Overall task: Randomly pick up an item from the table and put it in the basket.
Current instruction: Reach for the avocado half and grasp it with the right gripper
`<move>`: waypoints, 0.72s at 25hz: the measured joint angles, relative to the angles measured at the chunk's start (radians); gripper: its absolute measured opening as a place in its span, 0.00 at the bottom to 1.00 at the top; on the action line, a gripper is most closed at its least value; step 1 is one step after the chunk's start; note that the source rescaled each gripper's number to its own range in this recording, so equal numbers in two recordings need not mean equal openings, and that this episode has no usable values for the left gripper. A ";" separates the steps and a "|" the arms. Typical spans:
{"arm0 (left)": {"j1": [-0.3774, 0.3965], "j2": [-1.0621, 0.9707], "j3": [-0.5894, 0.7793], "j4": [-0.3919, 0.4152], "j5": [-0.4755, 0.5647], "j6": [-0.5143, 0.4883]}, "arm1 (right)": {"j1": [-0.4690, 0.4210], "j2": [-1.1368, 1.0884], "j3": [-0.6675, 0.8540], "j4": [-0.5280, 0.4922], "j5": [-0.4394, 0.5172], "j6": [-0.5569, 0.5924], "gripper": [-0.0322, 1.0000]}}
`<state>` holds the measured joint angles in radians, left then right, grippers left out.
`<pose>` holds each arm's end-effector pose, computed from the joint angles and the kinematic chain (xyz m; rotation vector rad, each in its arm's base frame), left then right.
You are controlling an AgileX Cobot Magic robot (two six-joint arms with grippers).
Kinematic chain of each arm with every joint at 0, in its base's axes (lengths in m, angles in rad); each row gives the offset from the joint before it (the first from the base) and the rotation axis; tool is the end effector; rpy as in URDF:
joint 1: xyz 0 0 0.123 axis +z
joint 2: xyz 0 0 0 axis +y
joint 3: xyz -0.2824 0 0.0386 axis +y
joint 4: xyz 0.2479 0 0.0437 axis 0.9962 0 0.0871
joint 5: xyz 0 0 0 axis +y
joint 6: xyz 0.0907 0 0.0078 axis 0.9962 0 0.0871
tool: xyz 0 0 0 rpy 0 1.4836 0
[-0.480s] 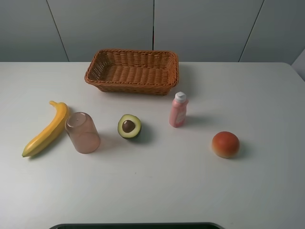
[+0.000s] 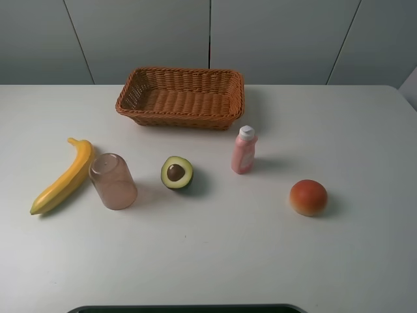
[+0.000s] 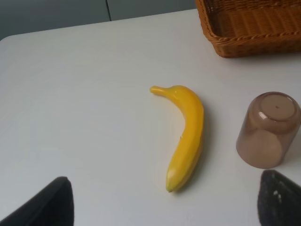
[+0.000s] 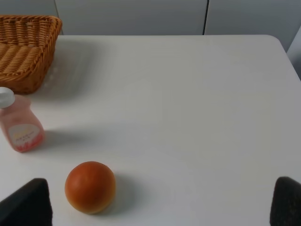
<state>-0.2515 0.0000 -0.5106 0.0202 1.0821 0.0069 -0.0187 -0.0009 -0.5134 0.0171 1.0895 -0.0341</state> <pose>-0.0064 0.0033 0.2784 0.2638 2.0404 -0.1275 -0.0077 0.0015 0.2786 -0.0171 2.0586 -0.0122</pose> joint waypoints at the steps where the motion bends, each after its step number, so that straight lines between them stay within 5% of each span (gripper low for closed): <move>1: 0.000 0.000 0.000 0.000 0.000 0.000 | 0.000 0.000 0.000 0.000 0.000 0.000 1.00; 8: 0.000 0.000 0.000 0.000 0.000 0.000 | 0.000 0.099 -0.125 -0.006 -0.018 -0.012 1.00; 18: 0.000 0.000 0.000 0.000 0.000 0.000 | 0.000 0.722 -0.536 0.152 -0.067 -0.256 1.00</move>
<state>-0.2515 0.0000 -0.5106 0.0202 1.0821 0.0069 -0.0187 0.7211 -1.0492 0.1691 1.0224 -0.2897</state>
